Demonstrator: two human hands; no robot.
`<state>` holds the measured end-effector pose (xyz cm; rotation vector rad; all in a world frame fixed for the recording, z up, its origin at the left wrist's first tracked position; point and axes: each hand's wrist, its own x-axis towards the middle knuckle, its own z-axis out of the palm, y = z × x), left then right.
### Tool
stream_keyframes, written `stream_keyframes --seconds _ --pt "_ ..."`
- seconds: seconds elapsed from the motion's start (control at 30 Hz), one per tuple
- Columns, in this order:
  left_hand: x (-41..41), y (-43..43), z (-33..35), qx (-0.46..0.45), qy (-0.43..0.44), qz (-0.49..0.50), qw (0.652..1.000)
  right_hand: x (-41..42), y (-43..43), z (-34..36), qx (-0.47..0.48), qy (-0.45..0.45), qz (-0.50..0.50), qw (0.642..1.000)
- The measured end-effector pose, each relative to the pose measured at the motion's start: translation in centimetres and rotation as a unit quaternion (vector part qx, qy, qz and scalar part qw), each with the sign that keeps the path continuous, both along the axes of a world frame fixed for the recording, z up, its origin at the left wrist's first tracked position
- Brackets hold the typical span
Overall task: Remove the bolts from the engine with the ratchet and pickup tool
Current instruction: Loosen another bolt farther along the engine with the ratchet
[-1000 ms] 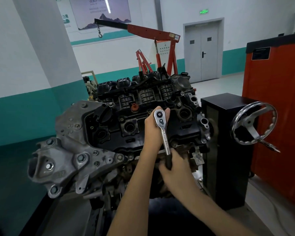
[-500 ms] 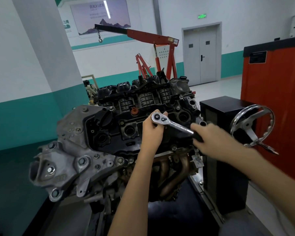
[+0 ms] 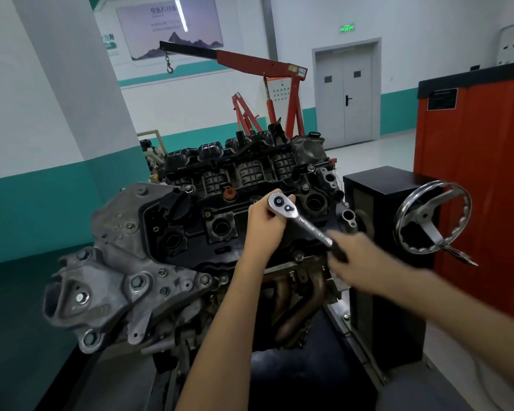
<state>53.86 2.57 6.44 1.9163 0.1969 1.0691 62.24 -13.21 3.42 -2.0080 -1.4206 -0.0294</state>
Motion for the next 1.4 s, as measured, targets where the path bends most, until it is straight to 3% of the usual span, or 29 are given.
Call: stream_keyframes --seconds 0.1,0.2,0.23,0.3,0.4,0.47,0.53,0.73,0.8,0.9,0.97,1.07,1.2,1.27,1.4 --pt "-0.1 0.1 0.0 0.0 0.0 -0.003 1.0 3.6 -0.7 5.3 -0.108 -0.211 -0.023 0.971" --pt "-0.5 0.5 -0.7 -0.041 -0.026 -0.003 0.999 2.6 0.0 5.0 -0.085 -0.244 -0.056 0.964" --pt "-0.5 0.4 -0.8 -0.047 -0.034 -0.001 0.998 1.4 0.1 3.4 -0.06 -0.205 -0.066 0.975" --pt "-0.4 0.1 -0.9 -0.047 -0.039 0.005 0.998 -1.8 0.5 -0.5 0.023 -0.044 -0.063 0.997" --pt "0.1 -0.5 -0.7 -0.047 -0.031 0.035 0.998 -7.5 2.9 -4.3 0.158 0.159 -0.067 0.972" --pt "0.3 -0.3 -0.6 -0.048 -0.018 0.054 0.997 -10.3 5.2 -5.1 0.208 0.237 -0.058 0.947" --pt "0.1 0.1 -0.6 -0.068 -0.017 0.055 0.996 -10.9 6.0 -5.3 0.205 0.249 -0.05 0.945" --pt "-0.2 0.3 -0.2 -0.002 0.008 -0.006 1.0 -0.4 -0.4 0.1 0.001 0.008 0.015 1.0" --pt "0.1 0.2 -0.1 0.013 0.006 -0.003 1.0 3.1 -1.4 4.0 -0.087 -0.121 0.007 0.989" --pt "-0.1 0.2 -0.5 -0.011 -0.018 0.009 1.0 4.3 -0.7 6.6 -0.101 -0.224 -0.016 0.969" --pt "-0.2 0.4 -0.9 -0.04 -0.038 0.019 0.998 3.0 -0.2 4.7 -0.067 -0.187 -0.044 0.979" --pt "0.2 0.0 -1.2 -0.055 -0.057 0.029 0.996 -1.9 0.5 -1.0 0.054 0.027 -0.047 0.997" --pt "1.0 -0.5 -1.0 -0.055 -0.067 0.047 0.995 -9.3 3.9 -5.1 0.193 0.232 -0.069 0.951" --pt "0.9 -0.1 -0.9 -0.039 -0.052 0.061 0.996 -11.0 5.5 -5.3 0.205 0.267 -0.05 0.94" --pt "0.4 0.7 -0.9 -0.029 -0.017 0.015 0.999 -7.4 3.4 -4.1 0.127 0.184 -0.034 0.974"
